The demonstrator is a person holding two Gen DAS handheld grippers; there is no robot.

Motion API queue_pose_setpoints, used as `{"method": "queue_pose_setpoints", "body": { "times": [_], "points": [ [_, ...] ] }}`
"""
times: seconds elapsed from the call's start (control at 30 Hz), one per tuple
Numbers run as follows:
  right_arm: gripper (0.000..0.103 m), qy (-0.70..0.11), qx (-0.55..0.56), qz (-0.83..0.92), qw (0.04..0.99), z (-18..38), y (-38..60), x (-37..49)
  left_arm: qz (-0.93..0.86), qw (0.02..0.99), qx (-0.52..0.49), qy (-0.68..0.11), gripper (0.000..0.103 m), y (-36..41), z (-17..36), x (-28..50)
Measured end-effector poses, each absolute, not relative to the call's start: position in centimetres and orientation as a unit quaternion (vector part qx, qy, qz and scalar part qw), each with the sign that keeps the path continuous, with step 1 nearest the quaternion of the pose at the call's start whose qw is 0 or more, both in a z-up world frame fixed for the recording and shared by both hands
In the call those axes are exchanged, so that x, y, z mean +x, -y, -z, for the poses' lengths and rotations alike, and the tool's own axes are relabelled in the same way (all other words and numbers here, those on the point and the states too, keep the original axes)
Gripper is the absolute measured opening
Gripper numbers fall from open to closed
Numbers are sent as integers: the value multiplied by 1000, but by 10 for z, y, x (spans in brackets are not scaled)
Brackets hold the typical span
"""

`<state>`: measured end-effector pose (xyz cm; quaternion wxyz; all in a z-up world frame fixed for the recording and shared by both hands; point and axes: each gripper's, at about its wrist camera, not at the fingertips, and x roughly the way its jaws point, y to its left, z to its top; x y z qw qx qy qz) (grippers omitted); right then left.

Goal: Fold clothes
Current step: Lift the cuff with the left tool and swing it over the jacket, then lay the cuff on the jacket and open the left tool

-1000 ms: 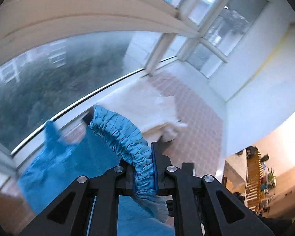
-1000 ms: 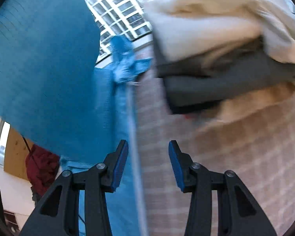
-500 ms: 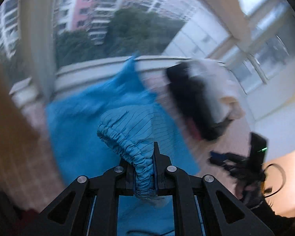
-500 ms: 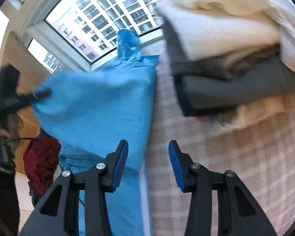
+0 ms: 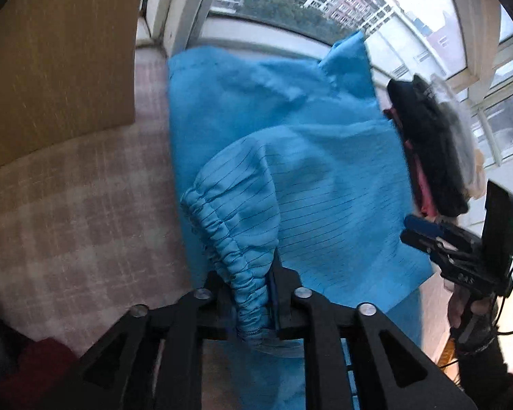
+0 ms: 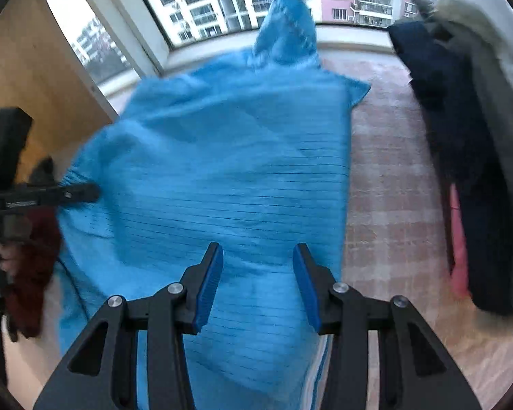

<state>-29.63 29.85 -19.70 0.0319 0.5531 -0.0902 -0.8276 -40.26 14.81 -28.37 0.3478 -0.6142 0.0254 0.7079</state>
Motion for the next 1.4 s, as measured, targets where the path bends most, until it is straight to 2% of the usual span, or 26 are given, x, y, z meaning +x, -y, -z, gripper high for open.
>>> {"method": "queue_pose_setpoints", "body": {
  "times": [0.03,0.13,0.27,0.37,0.43,0.57,0.67,0.73,0.83,1.0,1.07,1.1,1.23,1.4],
  "points": [
    [42,85,557,825,32,199,-299,-297,-711,345,-612,-31,21,-146,282,-402],
    [42,90,548,831,36,186,-303,-289,-726,340,-596,-46,32,-138,264,-399],
    [42,93,520,847,60,152,-305,-254,-752,356,-552,-59,34,-118,218,-379],
    [42,88,526,843,67,153,-304,-240,-740,404,-535,-52,37,-115,194,-357],
    [42,80,541,835,57,168,-304,-243,-721,431,-539,-65,41,-129,200,-345],
    [42,70,559,825,37,198,-308,-256,-676,426,-593,-99,41,-158,259,-345],
    [42,70,562,823,38,194,-308,-255,-678,403,-607,-101,36,-154,279,-349],
    [42,82,547,832,51,176,-309,-243,-693,398,-596,-80,36,-140,263,-348],
    [42,117,536,832,79,147,-315,-208,-708,404,-572,-91,36,-115,231,-319],
    [42,232,516,812,143,100,-338,-131,-674,451,-579,-82,41,-63,201,-241],
    [42,235,515,812,147,93,-340,-107,-682,444,-573,-98,47,-45,196,-221],
    [42,229,520,811,142,96,-337,-100,-684,443,-572,-96,50,-46,200,-218],
    [42,214,558,793,117,145,-310,-91,-684,446,-571,-81,50,-67,231,-220],
    [42,144,588,792,75,201,-278,-98,-699,427,-563,-111,49,-86,272,-225]
  ]
}}
